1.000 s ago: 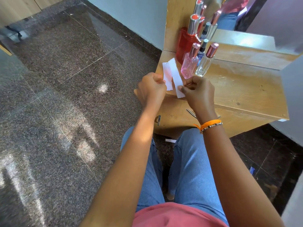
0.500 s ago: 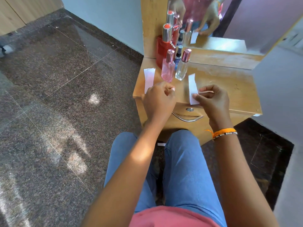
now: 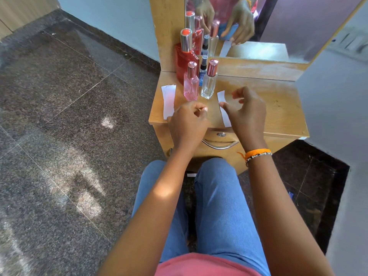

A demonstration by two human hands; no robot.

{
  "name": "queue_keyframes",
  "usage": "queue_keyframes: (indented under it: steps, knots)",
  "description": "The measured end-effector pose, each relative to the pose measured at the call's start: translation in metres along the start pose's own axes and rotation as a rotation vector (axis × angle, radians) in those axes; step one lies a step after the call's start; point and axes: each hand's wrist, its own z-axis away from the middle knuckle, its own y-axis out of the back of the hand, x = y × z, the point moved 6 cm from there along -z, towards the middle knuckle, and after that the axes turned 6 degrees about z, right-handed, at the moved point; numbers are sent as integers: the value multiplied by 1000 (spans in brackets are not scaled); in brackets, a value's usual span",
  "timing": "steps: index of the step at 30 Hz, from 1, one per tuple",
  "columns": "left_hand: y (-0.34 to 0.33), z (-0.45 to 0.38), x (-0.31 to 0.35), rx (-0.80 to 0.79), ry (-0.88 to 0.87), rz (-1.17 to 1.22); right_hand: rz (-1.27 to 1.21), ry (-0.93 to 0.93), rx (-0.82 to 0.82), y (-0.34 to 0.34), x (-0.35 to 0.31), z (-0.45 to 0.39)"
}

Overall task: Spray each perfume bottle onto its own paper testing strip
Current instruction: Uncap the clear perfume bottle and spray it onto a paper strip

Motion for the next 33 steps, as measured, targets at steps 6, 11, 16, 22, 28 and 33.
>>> queue_keyframes:
  steps: [6, 11, 16, 22, 28, 33]
  knots:
    - [1, -7, -2, 2, -9, 58, -173, 22, -100, -35, -22, -27]
    - [-1, -10, -1, -37, -59, 137, -173, 27, -102, -40, -19, -28]
    - [-7, -4, 16, -96, -156, 383, -367, 34, -100, -8, -14, -8]
    - [-26, 4, 16, -414, -131, 480, -494, -2, -292, 9, -9, 21]
    - [-12, 10, 23, -214, -204, 299, -837, -162, -219, 29, -14, 22]
    - [-9, 15, 29, -105, -362, 68, -1181, -343, -194, 27, -48, 15]
